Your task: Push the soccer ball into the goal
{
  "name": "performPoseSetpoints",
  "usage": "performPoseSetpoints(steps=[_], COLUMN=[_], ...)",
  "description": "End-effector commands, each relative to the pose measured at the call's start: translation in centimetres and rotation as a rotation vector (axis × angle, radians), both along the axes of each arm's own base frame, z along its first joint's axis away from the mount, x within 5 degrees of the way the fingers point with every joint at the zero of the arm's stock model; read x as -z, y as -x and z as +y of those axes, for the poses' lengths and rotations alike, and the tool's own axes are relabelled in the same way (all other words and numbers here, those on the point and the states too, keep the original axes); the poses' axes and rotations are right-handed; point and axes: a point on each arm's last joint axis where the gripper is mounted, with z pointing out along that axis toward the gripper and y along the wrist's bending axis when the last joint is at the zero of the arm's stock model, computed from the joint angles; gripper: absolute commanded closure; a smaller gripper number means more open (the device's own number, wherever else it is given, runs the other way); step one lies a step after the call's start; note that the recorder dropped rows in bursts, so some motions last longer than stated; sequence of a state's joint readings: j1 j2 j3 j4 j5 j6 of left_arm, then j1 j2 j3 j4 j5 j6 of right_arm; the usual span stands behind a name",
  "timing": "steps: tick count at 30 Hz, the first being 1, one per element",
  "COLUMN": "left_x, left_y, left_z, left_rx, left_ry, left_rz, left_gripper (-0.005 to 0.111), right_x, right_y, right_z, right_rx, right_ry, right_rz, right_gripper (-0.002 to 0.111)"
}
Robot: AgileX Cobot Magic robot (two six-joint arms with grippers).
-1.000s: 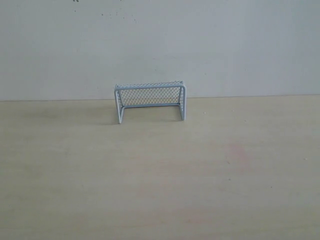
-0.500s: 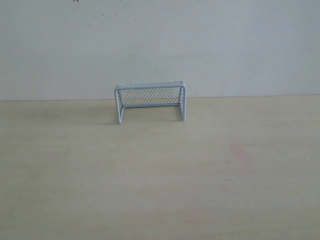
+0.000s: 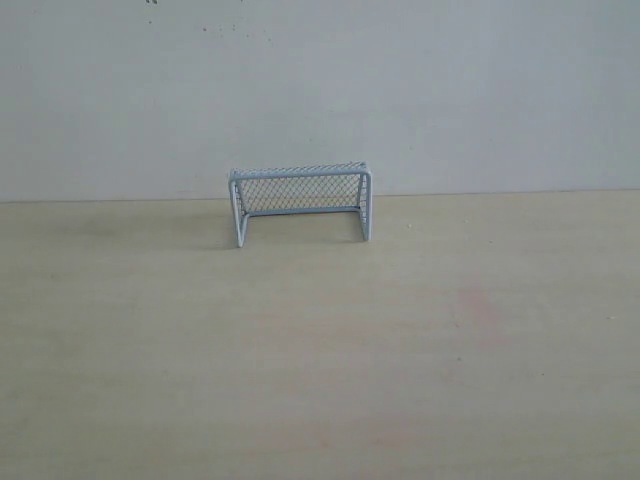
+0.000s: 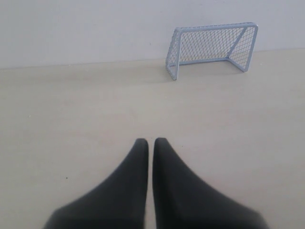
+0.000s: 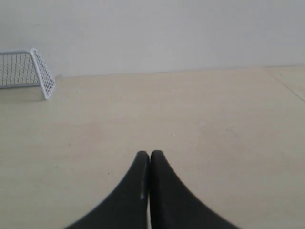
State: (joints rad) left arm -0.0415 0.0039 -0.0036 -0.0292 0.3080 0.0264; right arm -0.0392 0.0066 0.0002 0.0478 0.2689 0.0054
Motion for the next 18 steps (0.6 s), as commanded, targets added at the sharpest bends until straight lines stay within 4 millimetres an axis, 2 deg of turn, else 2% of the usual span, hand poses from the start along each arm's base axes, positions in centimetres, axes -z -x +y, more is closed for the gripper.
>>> performPoseSetpoints(steps=[1,18], left_x=[0.10,0.10], left_y=[0.02,0.02], left_z=[-0.01,-0.01], left_rx=[-0.002,-0.002], left_ry=[0.012,0.012], left_rz=[0.000,0.000], left_gripper=[0.102,0.102], right_x=[0.46,0.57], right_y=[0.15,0.18], right_z=[0.02,0.03], right_rx=[-0.004,-0.008], right_ry=[0.004,0.020], right_rz=[0.050,0.062], right_gripper=[0.108,0.108])
